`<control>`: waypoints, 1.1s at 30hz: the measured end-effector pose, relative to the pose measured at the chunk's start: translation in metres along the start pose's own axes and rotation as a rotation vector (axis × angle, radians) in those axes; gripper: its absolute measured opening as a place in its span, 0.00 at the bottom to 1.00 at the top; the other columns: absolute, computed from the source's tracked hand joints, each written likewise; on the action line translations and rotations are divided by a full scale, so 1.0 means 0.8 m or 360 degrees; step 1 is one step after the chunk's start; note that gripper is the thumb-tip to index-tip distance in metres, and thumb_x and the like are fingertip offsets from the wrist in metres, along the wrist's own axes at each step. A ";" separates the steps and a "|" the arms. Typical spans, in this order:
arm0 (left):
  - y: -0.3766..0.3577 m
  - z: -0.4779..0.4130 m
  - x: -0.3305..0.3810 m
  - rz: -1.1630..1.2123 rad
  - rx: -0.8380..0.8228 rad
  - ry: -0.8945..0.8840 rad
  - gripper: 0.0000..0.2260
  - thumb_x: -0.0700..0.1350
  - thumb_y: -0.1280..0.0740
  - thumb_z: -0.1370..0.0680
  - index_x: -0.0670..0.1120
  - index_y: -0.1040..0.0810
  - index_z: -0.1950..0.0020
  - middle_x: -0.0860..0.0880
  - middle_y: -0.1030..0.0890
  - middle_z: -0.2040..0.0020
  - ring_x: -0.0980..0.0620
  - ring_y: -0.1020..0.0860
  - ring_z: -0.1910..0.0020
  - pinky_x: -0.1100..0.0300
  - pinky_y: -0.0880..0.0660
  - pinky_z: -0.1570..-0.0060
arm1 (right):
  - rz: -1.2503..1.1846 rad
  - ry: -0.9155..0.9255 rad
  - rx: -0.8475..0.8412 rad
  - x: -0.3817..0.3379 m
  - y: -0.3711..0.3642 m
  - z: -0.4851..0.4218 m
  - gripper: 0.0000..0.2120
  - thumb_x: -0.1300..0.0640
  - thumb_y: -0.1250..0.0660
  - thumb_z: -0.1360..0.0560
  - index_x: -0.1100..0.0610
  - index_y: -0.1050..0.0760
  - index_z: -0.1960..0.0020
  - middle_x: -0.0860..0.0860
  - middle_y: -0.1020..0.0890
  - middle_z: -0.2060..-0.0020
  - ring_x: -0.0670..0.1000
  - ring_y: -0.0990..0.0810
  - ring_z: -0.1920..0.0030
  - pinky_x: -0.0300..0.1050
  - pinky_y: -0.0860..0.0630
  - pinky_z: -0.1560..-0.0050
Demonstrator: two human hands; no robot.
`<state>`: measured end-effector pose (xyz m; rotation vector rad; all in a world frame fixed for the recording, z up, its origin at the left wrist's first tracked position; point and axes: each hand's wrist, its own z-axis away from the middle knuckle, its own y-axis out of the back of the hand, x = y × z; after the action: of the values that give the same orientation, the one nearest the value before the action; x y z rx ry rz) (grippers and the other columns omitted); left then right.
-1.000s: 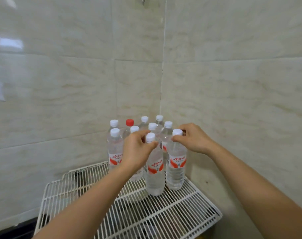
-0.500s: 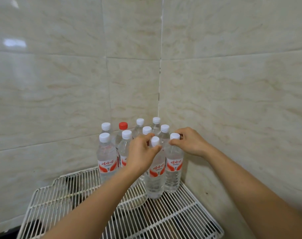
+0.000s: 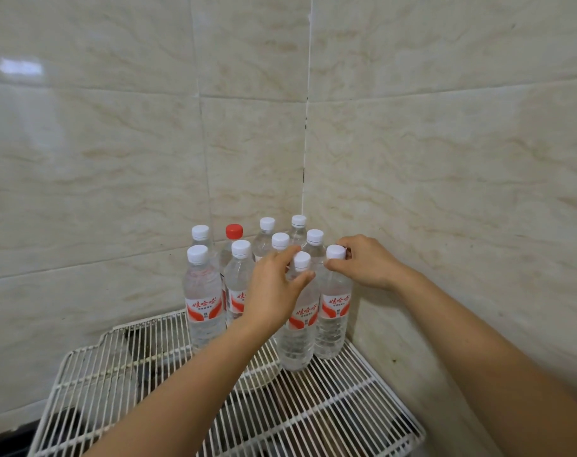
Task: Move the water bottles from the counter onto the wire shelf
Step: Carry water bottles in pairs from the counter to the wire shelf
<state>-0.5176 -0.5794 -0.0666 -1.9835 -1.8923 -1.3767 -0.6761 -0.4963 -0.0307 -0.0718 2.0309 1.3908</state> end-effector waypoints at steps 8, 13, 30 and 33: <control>0.015 0.018 -0.010 -0.0004 -0.0047 0.0076 0.23 0.50 0.32 0.24 0.52 0.31 0.30 0.51 0.21 0.40 0.54 0.25 0.42 0.60 0.29 0.44 | 0.0423 0.0049 0.0305 -0.013 -0.009 0.016 0.14 0.46 0.35 0.25 0.54 0.22 0.47 0.51 0.24 0.50 0.54 0.27 0.46 0.51 0.29 0.49; 0.058 0.049 -0.042 -0.0071 -0.0015 0.0183 0.14 0.51 0.35 0.23 0.50 0.22 0.38 0.52 0.21 0.41 0.57 0.24 0.46 0.56 0.24 0.44 | 0.0225 0.0311 0.0598 -0.062 -0.037 0.037 0.17 0.47 0.35 0.24 0.55 0.23 0.40 0.51 0.24 0.45 0.53 0.30 0.41 0.51 0.31 0.42; 0.468 0.410 -0.198 -0.0757 0.0367 0.1097 0.12 0.49 0.37 0.22 0.48 0.20 0.42 0.49 0.19 0.45 0.50 0.21 0.46 0.55 0.24 0.46 | 0.0099 0.1022 -0.0400 -0.413 -0.411 0.223 0.20 0.47 0.38 0.23 0.58 0.27 0.37 0.55 0.24 0.41 0.56 0.29 0.38 0.49 0.32 0.37; 0.554 0.499 -0.216 -0.0945 0.0372 0.1244 0.12 0.50 0.39 0.21 0.49 0.20 0.42 0.49 0.19 0.46 0.50 0.21 0.48 0.54 0.23 0.50 | 0.0155 0.1113 -0.0565 -0.494 -0.476 0.282 0.21 0.47 0.39 0.22 0.58 0.29 0.34 0.54 0.26 0.38 0.55 0.31 0.35 0.50 0.33 0.35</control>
<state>0.0917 -0.5767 -0.1882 -0.6076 -2.1150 -1.6035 -0.1075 -0.5928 -0.1699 -0.7092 2.3077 1.9710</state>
